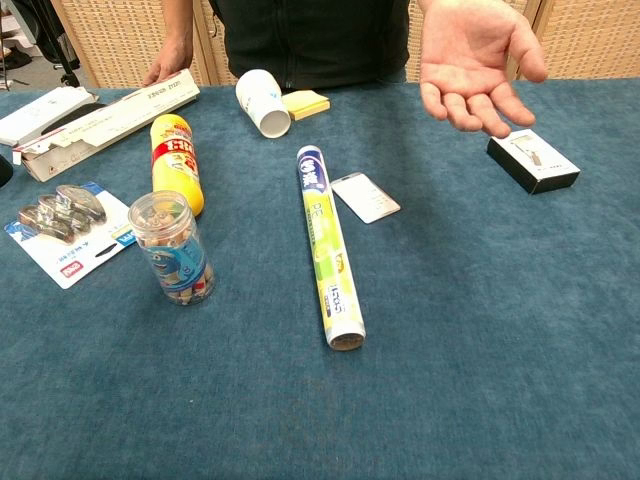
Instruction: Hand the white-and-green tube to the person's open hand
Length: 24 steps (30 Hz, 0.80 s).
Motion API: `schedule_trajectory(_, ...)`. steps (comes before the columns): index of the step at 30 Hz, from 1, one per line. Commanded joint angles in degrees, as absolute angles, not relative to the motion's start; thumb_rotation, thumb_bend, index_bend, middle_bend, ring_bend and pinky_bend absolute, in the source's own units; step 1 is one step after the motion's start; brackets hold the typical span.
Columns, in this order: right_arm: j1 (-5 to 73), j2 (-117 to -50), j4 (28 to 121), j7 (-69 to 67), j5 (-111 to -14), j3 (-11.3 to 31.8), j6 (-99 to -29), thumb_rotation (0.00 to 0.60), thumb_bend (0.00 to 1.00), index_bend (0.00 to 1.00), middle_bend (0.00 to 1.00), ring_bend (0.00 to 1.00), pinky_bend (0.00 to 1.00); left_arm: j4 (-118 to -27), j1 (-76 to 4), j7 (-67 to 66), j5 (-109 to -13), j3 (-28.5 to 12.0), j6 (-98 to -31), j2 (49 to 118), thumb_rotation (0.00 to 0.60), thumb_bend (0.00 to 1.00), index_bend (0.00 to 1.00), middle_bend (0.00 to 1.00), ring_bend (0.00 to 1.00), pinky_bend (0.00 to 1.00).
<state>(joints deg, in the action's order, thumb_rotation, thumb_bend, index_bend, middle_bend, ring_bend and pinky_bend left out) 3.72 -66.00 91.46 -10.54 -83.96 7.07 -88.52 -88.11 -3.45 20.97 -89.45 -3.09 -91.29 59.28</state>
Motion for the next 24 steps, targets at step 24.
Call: schedule_trajectory(24, 12.1, -66.8, 95.7, -11.1, -93.2, 0.7, -72.7, 0.600, 0.00, 0.14, 0.00, 0.00, 0.03, -88.8, -4.3, 19.9, -87.8, -3.5, -89.0, 59.1, 0.600, 0.00, 0.02, 0.00, 0.00, 0.00)
